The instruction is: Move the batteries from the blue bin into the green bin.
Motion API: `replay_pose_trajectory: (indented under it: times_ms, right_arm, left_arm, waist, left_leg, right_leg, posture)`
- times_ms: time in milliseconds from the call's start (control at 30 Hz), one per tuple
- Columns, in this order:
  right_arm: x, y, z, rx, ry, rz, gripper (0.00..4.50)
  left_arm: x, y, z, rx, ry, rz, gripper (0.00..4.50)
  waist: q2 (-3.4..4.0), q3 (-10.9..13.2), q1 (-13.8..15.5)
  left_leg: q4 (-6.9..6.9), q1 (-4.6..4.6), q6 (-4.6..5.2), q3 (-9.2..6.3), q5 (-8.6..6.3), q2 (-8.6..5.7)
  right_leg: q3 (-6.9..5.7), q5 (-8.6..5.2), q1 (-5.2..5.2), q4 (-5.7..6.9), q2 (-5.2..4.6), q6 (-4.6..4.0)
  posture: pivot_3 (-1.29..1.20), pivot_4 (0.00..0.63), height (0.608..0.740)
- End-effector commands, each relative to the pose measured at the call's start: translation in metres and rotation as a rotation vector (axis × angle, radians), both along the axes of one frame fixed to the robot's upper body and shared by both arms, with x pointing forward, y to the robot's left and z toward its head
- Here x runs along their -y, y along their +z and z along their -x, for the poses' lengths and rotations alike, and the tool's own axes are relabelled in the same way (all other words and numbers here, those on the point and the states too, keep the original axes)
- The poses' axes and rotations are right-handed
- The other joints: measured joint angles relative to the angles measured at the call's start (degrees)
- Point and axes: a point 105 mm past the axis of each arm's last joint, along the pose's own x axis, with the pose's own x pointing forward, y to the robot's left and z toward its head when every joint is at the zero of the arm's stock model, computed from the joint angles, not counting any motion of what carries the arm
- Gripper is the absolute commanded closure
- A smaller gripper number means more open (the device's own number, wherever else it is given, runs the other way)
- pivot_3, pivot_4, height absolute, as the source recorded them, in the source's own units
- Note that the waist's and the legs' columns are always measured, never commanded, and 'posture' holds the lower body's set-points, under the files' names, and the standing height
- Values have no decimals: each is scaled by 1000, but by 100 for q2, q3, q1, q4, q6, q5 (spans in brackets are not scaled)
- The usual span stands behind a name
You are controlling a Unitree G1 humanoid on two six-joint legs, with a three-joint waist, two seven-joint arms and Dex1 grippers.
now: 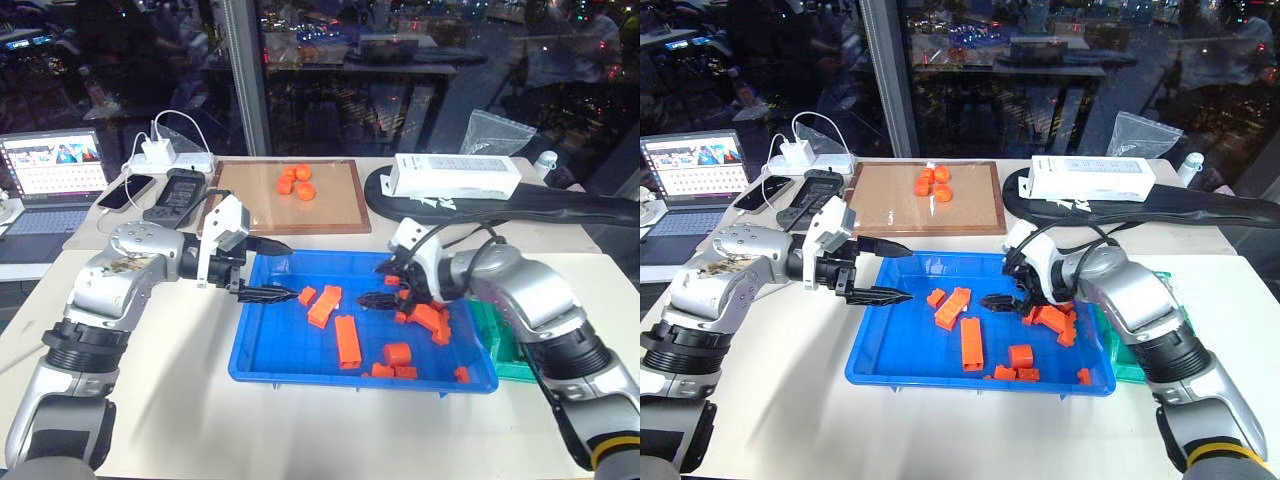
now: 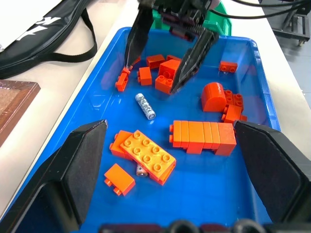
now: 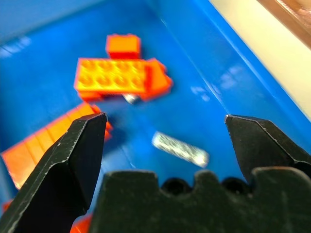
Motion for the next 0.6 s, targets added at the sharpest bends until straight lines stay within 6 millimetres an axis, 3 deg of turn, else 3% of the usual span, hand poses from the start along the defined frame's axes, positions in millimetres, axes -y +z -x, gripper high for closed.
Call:
replay_pose_trajectory:
  times_ms: [33,467,600]
  right_arm:
    - [5,-5,-11,65,14,38,30]
    - [12,-46,-22,43,3,117,30]
    - [18,-53,-22,28,-10,142,1130]
  left_arm:
    - [-1,8,3,35,1,-5,0]
    - [-4,9,6,43,23,-17,0]
    - [-3,10,7,45,21,-17,0]
  waist:
    - [0,0,9]
    - [0,0,8]
    - [0,0,8]
  left_leg:
    - [0,-1,0,1,0,-1]
    - [3,-1,0,2,0,-2]
    - [3,2,-1,2,0,-2]
  right_leg:
    - [1,0,-1,-1,-2,0]
    - [0,0,0,2,-3,1]
    - [0,0,2,4,-2,1]
  posture:
    - [0,150,693]
    - [0,150,693]
    - [0,150,693]
